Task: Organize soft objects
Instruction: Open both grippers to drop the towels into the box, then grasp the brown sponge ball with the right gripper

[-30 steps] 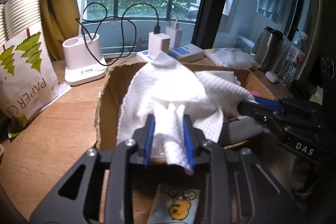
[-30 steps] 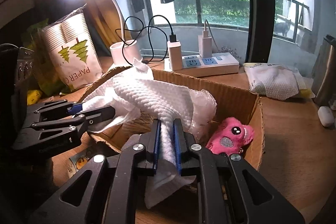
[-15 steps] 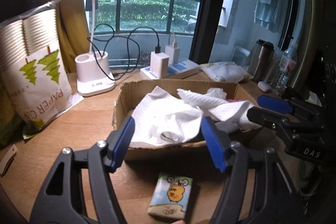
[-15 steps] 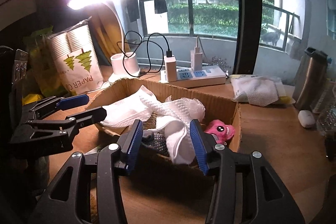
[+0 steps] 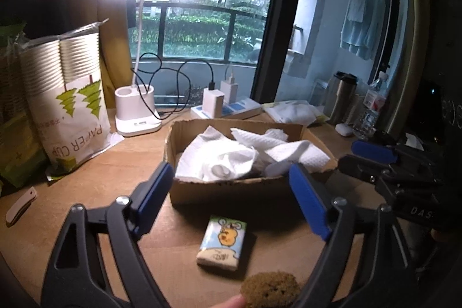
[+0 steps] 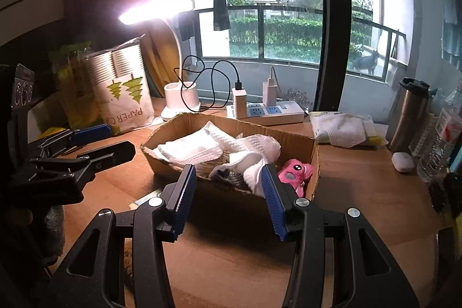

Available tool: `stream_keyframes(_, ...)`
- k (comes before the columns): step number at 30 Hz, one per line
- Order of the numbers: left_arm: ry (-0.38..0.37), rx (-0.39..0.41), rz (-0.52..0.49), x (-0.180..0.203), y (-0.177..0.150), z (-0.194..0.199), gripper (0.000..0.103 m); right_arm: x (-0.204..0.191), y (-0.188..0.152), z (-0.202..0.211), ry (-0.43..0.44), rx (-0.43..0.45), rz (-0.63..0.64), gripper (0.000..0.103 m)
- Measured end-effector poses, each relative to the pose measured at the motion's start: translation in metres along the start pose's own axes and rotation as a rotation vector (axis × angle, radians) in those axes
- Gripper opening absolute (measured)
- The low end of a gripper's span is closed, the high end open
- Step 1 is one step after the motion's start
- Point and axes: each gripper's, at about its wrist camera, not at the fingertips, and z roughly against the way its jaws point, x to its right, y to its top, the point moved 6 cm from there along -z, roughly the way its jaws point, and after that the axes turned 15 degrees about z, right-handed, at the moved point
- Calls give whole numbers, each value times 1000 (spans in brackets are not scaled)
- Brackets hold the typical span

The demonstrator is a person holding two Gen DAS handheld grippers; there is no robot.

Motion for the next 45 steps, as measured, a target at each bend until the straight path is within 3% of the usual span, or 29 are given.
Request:
stream_keyframes(21,-8,14,27,-15,-37,47,85,-41,-24,28,20,-11,35,50)
stream_keyframes(36,37,-65,90,-54,-78,39,85,-85,-49,-1,113,-81,67,50)
stream_keyframes(38,41,-79,105,-60,-83,38,85,-93,-52,-8,136,-105,86,57)
stream_keyframes(45,69,-85,138,-79,-90,42,85,-116,-63,-28,188,-170,130,57)
